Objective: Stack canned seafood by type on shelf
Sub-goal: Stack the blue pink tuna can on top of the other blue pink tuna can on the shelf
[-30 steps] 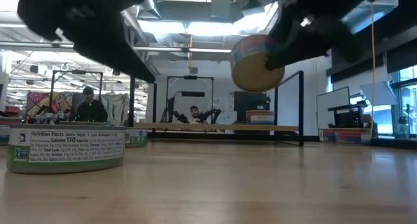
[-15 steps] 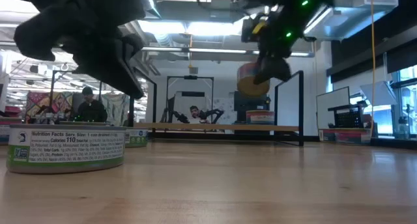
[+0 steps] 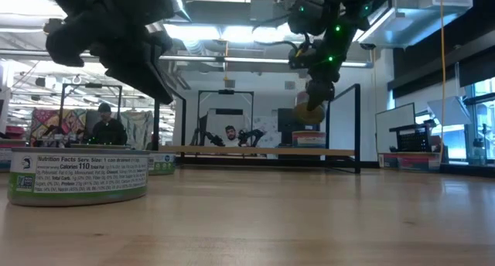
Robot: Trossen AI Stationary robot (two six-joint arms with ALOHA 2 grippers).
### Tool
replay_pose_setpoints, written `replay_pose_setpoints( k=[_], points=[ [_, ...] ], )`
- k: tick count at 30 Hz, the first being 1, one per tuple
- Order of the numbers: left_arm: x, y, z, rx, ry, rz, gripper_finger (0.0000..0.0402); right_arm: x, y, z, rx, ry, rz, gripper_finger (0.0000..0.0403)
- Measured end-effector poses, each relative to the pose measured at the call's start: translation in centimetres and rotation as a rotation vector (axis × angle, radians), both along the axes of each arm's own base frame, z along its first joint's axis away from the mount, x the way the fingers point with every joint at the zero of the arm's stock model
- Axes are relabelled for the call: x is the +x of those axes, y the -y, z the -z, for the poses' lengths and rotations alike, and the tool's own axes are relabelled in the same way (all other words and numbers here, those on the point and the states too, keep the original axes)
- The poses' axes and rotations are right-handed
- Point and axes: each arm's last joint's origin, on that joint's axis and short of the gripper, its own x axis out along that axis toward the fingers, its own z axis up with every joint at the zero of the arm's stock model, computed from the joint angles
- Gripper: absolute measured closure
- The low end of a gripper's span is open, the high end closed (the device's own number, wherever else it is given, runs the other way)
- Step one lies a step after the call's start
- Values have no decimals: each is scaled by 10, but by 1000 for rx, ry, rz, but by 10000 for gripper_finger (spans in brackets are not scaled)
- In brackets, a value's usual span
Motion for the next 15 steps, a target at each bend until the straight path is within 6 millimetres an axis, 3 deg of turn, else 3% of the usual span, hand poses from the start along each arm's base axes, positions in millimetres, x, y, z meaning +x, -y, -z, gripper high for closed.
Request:
replay_pose_setpoints(
  k=[8,15],
  points=[
    [2,-9,0,38,-16,8,400,-3,15,3,65,37,-10,208],
    [3,-12,0,47,-20,7,400,3,18,10,2,-11,-2,208]
  ],
)
